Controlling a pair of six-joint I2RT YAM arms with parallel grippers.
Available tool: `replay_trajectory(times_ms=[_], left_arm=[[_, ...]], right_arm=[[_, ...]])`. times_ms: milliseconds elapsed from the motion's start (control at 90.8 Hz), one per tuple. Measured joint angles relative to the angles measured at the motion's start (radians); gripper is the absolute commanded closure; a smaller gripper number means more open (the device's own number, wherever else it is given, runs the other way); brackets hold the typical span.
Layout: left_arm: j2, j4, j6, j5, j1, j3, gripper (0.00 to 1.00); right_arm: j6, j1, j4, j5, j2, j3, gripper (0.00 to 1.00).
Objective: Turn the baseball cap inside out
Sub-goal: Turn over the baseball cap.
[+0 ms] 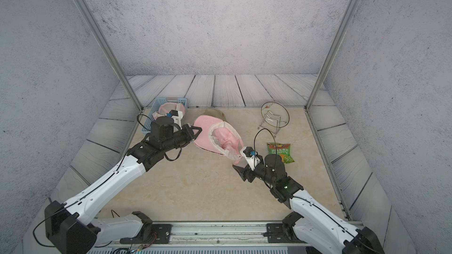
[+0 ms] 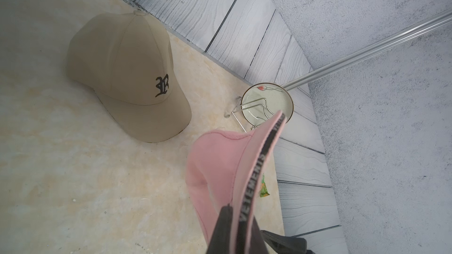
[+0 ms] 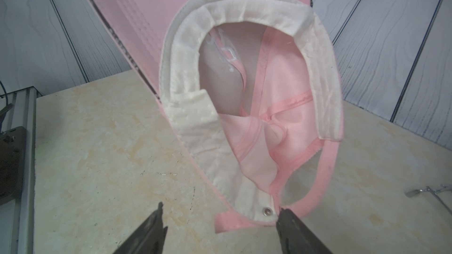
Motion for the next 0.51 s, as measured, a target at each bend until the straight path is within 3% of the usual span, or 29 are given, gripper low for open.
replay_trajectory(times_ms=[154,297,352,506], left_arm=[[0.000,-0.022,-0.034,-0.011,-0.020,0.005,1.00],[0.000,-0.040,-0.042,-0.014,-0.027,0.005,1.00],[0.000,-0.044,-0.042,-0.013,-0.027,0.005,1.00],[0.001,-0.050,-0.021,-0.004,-0.027,0.006,1.00]], right_arm=[[-0.050,0.052,0.042,0.056,0.039,0.002,0.25],[-0.098,0.089,0.065,0.124,0.086,0.016,0.33],[-0.113,0.097,0.069,0.139,0.105,0.032,0.39],[-0.155,0.111,0.078,0.156,0.154,0.074,0.70]])
